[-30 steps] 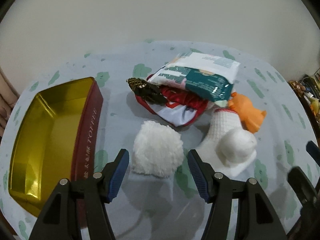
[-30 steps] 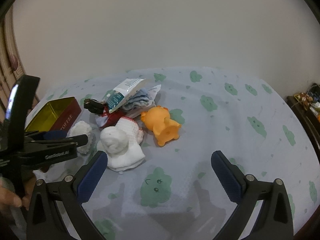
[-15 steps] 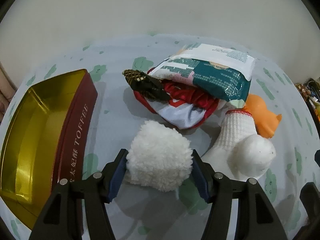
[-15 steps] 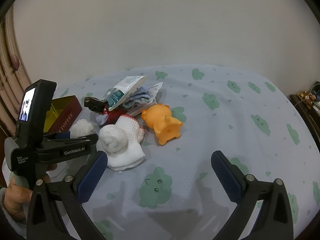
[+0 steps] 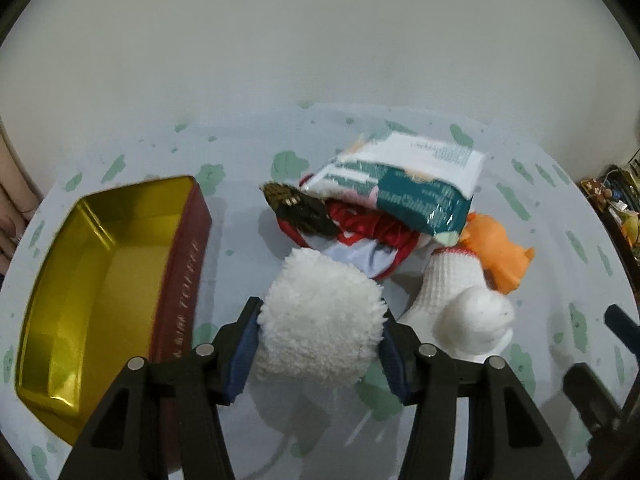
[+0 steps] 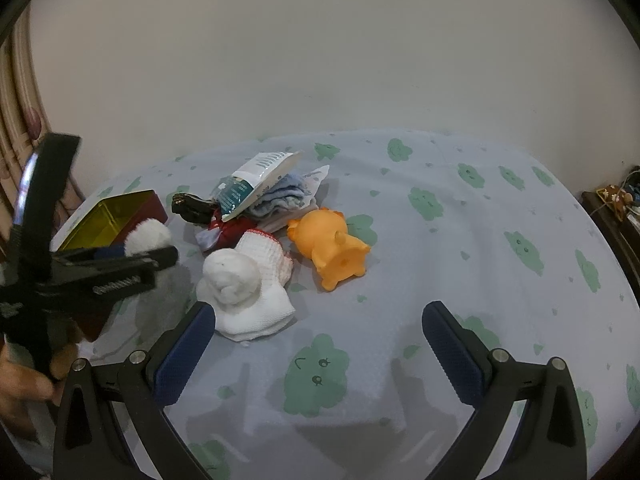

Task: Organize soft objects
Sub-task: 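Carry the pompom with the left gripper over the gold tin and lower it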

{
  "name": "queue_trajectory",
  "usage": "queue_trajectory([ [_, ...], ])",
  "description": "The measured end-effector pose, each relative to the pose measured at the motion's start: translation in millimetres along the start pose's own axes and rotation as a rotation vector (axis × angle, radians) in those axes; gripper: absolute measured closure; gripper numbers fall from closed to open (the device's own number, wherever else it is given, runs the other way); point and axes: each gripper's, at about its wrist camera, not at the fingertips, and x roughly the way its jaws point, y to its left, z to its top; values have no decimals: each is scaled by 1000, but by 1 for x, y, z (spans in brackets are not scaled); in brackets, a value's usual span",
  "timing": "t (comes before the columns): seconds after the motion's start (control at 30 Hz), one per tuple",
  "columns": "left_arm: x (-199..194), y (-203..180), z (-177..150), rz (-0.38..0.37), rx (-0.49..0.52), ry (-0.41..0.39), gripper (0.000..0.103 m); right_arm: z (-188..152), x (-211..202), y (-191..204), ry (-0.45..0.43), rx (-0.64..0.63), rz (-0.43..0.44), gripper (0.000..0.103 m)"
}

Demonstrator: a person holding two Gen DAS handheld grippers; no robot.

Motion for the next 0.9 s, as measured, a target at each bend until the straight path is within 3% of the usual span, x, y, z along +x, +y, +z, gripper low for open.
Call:
queue_trajectory([
  [0.17,-22,18,5,21,-24,-25,48,-1,0,5,-3,-19,16,0],
  [0.5,-49,86,1,154,-101,-49,48,3,1,27,-9,-83,109,0],
  [0.67,-49,121,-10,199,-139,-42,48,7,8,39,3,-113,109,1],
  [0.9,-42,156,-23,229,-200,-13,48,10,22,54,34,-162,94,9],
])
